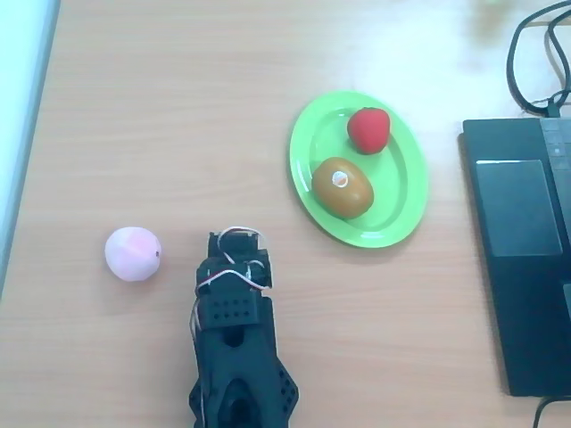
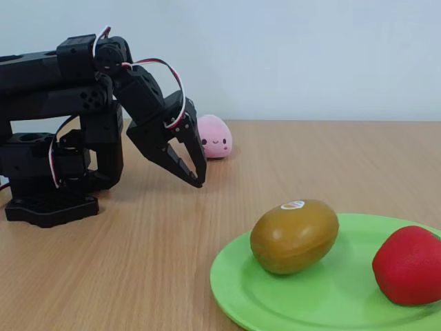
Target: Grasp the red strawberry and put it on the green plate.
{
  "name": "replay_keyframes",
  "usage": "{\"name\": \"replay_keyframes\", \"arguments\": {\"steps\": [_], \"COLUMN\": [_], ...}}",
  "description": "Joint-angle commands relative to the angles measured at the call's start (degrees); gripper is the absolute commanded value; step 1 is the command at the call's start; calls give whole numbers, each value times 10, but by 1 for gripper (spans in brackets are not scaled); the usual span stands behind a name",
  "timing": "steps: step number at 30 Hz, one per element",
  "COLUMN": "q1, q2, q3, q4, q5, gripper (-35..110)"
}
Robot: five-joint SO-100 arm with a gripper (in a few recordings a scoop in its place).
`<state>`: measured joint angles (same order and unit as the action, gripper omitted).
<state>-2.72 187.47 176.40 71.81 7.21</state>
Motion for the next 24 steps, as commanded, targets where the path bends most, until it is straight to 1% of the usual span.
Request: {"name": "replay_keyframes", "arguments": {"steps": [1, 9, 24], "q1": [-7, -7, -7], "q2": [13, 13, 13], "q3": [0, 0, 0], "q4": [8, 8, 8], "q5": [7, 6, 6], "gripper": [-3, -8, -8]}}
